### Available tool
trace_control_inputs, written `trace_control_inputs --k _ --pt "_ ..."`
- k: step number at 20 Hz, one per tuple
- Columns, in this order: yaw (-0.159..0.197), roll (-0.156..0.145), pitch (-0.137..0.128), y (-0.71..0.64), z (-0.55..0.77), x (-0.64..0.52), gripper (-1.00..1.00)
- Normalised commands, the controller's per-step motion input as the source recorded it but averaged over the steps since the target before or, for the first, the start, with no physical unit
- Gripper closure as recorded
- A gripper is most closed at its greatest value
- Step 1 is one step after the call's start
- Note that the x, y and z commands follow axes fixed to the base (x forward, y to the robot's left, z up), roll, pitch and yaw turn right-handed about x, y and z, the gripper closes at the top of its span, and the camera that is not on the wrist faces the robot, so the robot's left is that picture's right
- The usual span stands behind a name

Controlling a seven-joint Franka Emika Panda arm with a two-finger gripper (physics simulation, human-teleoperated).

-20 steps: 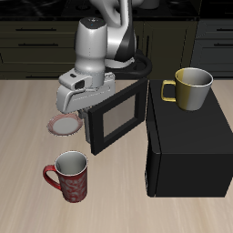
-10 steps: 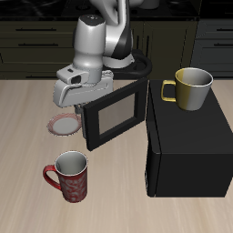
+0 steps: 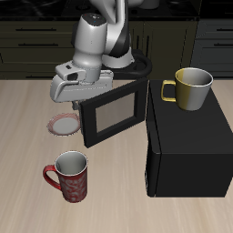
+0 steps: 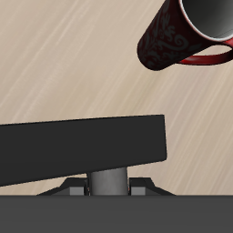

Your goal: Open the microwave and place the white and yellow mug in it

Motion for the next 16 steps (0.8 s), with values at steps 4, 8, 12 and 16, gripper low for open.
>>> trace_control_inputs --k 4,8,12,16 --pt "-0.103 -0.027 0.006 -0.14 -0.05 -0.15 1.00" --pt "-0.048 0.000 -0.011 -0.10 -0.07 -0.17 1.00" --pt "-0.069 -0.059 0.012 -0.30 -0.13 -0.06 1.00" --pt "-0.042 -0.014 -0.028 -0.10 -0.08 -0.21 1.00"
